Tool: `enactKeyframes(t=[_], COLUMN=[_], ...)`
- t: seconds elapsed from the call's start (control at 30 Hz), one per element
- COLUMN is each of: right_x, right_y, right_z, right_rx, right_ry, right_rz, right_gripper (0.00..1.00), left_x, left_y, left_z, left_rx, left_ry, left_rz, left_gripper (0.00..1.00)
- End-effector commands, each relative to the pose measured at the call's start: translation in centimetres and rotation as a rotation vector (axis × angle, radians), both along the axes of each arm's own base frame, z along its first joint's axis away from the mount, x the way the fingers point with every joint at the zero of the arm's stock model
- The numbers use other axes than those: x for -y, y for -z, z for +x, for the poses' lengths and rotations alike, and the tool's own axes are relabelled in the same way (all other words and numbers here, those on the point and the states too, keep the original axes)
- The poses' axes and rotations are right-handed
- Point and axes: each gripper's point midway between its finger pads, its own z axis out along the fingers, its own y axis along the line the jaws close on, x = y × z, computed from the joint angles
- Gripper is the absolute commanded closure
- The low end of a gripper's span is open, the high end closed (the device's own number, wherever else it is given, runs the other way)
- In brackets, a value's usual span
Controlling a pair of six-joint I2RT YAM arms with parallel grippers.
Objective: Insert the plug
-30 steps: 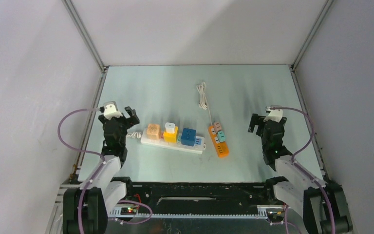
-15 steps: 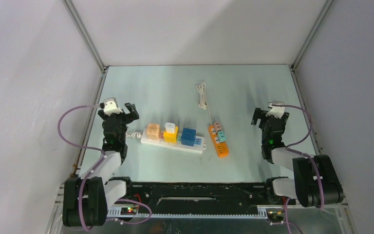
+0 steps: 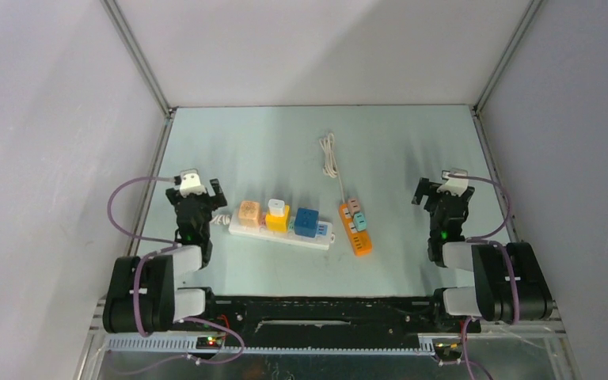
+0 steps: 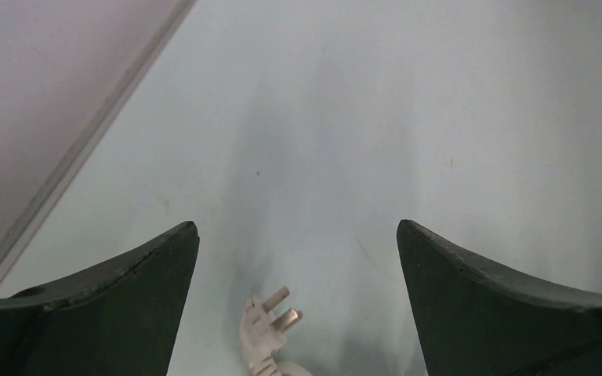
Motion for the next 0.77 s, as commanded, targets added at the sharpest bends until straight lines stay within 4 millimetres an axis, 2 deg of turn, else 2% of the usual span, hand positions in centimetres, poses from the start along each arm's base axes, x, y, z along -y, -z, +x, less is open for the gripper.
enactKeyframes(t=[0.0,0.73], right_x=[-1.30,-1.14], right_y=[-1.52,-1.42], right_z=[1.28,1.37], right_rx=[0.054,0.045], right_ry=[-0.096,-0.102], right_rz=[0.008,0.018], right_gripper=[0.01,0.01], left_x=[-0.64,-0.83], left_y=[-1.52,-1.41], left_z=[0.45,0.36], left_rx=[0.070,0.068], left_ry=[-0.024,-0.034], left_rz=[0.060,0.061], left_gripper=[0.00,0.00])
